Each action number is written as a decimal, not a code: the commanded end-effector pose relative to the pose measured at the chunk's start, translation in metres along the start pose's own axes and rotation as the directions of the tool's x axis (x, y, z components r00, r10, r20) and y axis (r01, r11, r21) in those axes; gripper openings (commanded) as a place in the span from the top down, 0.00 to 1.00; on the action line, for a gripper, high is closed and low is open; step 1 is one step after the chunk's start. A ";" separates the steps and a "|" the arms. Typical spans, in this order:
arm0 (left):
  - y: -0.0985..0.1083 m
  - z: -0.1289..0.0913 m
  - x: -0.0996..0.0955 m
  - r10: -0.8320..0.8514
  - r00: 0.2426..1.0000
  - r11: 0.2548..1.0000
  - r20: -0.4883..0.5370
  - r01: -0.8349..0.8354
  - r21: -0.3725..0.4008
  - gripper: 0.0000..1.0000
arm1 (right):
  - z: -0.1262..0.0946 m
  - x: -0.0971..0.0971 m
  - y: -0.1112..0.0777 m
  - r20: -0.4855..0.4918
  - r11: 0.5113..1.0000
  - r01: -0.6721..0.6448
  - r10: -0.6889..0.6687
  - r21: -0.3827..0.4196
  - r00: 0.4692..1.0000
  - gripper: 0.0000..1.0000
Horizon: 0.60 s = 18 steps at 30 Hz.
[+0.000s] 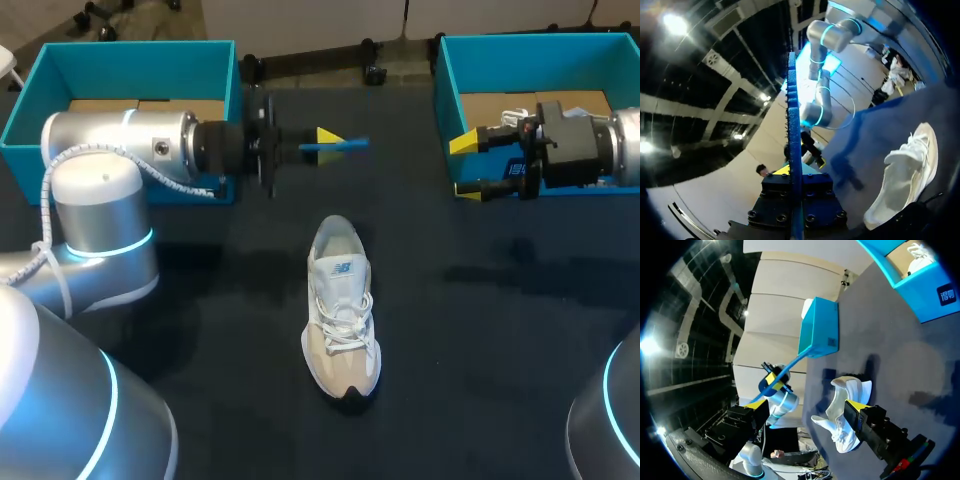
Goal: Take the shoe out of the shoebox, open the shoe tongue, remove and reinsert the insole, then place the shoe into the shoebox
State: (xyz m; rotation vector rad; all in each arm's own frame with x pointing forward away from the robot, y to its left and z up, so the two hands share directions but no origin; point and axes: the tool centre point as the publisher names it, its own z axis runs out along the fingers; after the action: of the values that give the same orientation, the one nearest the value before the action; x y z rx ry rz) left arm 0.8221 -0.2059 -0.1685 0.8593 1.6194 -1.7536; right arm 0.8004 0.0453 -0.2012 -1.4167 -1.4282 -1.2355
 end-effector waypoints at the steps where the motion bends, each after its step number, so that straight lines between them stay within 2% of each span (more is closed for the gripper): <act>1: 0.000 -0.002 0.005 0.292 0.956 0.955 -0.028 -0.293 -0.034 1.00 | 0.001 0.000 0.000 0.002 1.000 -0.001 0.001 -0.002 1.000 0.00; 6: 0.007 -0.004 0.009 0.511 0.859 0.857 -0.037 -0.512 -0.061 1.00 | 0.001 0.000 0.000 0.002 1.000 -0.001 0.001 -0.002 1.000 0.00; 10: 0.013 -0.005 0.007 0.607 0.794 0.791 -0.017 -0.606 -0.087 1.00 | 0.001 0.000 0.000 0.002 1.000 -0.001 0.001 -0.002 1.000 0.00; 11: 0.015 -0.005 0.006 0.655 0.755 0.751 -0.027 -0.654 -0.087 1.00 | 0.001 0.000 0.000 0.002 1.000 -0.001 0.001 -0.002 1.000 0.00; 13: 0.016 -0.005 0.006 0.668 0.744 0.739 -0.023 -0.667 -0.092 1.00 | 0.001 0.000 0.000 0.002 1.000 -0.001 0.001 -0.002 1.000 0.00; 16: 0.020 -0.003 0.004 0.734 0.677 0.670 -0.045 -0.734 -0.109 1.00 | 0.001 0.000 0.000 0.002 1.000 -0.001 0.001 -0.002 1.000 0.00; 18: 0.022 -0.003 0.006 0.748 0.661 0.654 -0.061 -0.749 -0.106 1.00 | 0.001 0.000 0.000 0.002 1.000 -0.001 0.001 -0.002 1.000 0.00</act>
State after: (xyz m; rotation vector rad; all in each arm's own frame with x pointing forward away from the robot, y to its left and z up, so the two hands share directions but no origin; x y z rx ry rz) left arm 0.8386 -0.2011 -0.1818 1.1729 1.2443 -1.2428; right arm 0.8003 0.0450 -0.2007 -1.4176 -1.4284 -1.2345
